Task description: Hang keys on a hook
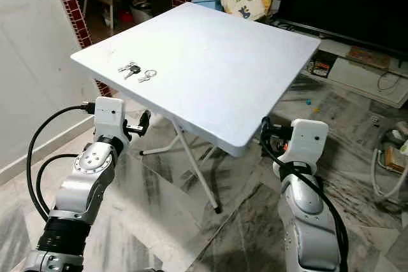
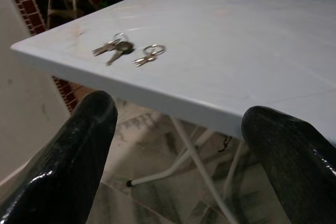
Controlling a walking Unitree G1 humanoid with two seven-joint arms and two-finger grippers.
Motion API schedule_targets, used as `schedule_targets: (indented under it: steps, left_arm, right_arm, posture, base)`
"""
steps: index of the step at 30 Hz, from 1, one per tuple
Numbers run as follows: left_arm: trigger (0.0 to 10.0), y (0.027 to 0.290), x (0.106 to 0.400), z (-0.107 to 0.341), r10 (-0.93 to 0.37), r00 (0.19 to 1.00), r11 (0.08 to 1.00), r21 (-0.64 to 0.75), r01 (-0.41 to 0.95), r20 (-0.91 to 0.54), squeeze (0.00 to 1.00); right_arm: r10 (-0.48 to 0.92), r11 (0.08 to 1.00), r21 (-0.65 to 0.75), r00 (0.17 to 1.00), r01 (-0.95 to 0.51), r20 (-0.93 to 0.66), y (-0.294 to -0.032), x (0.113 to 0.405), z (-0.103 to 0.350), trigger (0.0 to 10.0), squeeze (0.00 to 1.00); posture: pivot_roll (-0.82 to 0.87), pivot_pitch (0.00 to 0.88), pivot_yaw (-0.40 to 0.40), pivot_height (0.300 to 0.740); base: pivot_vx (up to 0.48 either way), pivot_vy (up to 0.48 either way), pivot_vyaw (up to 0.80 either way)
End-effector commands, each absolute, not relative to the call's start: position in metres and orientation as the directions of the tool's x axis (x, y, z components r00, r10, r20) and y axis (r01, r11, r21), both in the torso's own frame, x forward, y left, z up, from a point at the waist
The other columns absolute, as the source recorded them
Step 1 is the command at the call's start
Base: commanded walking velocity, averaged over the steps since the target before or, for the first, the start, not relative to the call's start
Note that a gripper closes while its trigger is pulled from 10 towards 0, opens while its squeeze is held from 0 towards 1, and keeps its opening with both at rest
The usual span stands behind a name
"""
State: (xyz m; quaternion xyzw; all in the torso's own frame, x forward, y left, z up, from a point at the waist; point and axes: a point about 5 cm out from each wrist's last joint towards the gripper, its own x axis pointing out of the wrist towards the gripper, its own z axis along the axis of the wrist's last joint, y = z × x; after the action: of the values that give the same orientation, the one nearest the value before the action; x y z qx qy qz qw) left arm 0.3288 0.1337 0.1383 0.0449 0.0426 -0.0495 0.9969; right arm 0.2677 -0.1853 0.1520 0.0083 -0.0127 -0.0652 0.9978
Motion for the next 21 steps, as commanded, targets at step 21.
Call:
schedule_targets:
  steps: [21]
  left_arm:
    - [10.0,0.1315,0.3357,0.1451,-0.087,0.992,0.991,0.092,0.096,-0.093,0.0]
  right_arm:
    - [-0.076,0.995,0.059,0.997,0.074,0.023,-0.1864,0.2719,0.1559,10.0,0.0]
  posture:
    - [0.08,0.0,-0.019,0.74]
  base:
    - [0.0,0.465,0.0]
